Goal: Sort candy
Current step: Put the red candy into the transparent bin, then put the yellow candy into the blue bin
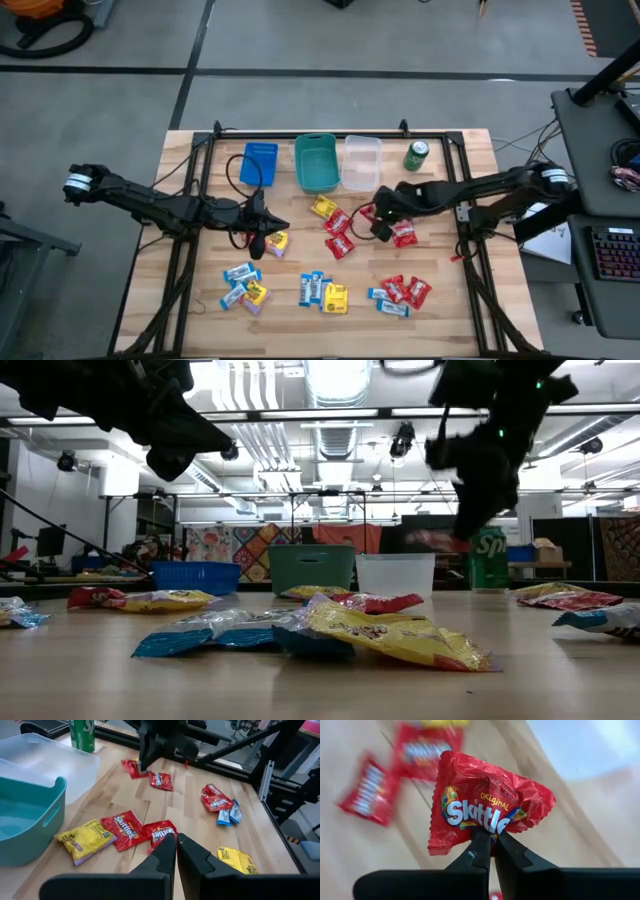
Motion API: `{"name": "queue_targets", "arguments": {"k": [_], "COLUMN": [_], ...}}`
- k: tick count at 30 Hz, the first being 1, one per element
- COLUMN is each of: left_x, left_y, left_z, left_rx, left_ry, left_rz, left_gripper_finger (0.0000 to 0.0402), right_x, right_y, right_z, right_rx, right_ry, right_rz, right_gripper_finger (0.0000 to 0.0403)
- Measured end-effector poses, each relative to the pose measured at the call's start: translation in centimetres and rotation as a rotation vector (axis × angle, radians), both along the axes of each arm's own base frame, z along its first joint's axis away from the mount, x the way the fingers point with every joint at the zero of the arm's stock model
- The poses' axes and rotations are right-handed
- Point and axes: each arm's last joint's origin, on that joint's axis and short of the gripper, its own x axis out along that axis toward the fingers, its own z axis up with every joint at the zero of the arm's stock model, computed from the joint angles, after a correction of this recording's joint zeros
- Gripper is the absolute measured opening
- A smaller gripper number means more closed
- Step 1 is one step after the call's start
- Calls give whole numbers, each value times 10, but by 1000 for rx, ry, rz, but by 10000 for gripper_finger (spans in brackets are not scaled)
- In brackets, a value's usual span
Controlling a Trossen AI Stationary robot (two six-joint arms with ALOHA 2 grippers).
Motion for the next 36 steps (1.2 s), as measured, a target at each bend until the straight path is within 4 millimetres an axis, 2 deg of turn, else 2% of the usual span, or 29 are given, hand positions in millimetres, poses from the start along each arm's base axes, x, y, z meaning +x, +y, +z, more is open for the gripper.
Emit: {"name": "queue_targets", "arguments": {"k": [7,12,16,21,24,27,30,36], "left_x": [2,3,5,6,6,6,6,6], "left_y": [1,1,1,1,1,1,1,1], "left_z": [5,11,18,23,23,22,22,22], "left_rx": [7,13,45,56,57,57,57,58], "left_ry": [-45,-64,-84,-96,-92,-90,-90,-86], "left_rz": [35,47,38,35,35,35,35,35], "left_gripper_finger": [0,0,0,0,0,0,0,0], "right_x": [-1,7,15,17,16,15,15,13], "right_y": [-1,-18,-49,-97,-116,-126,-130,-129], "right_z": [36,46,37,13,0,-8,-13,-7], "right_rx": [-58,-172,-241,-309,-309,-304,-293,-297], "right_ry": [-257,-373,-360,-268,-225,-197,-185,-205], "right_rz": [70,40,-57,-253,-316,-345,-360,-364], "right_gripper_finger": [10,10,10,10,13,29,63,141]}}
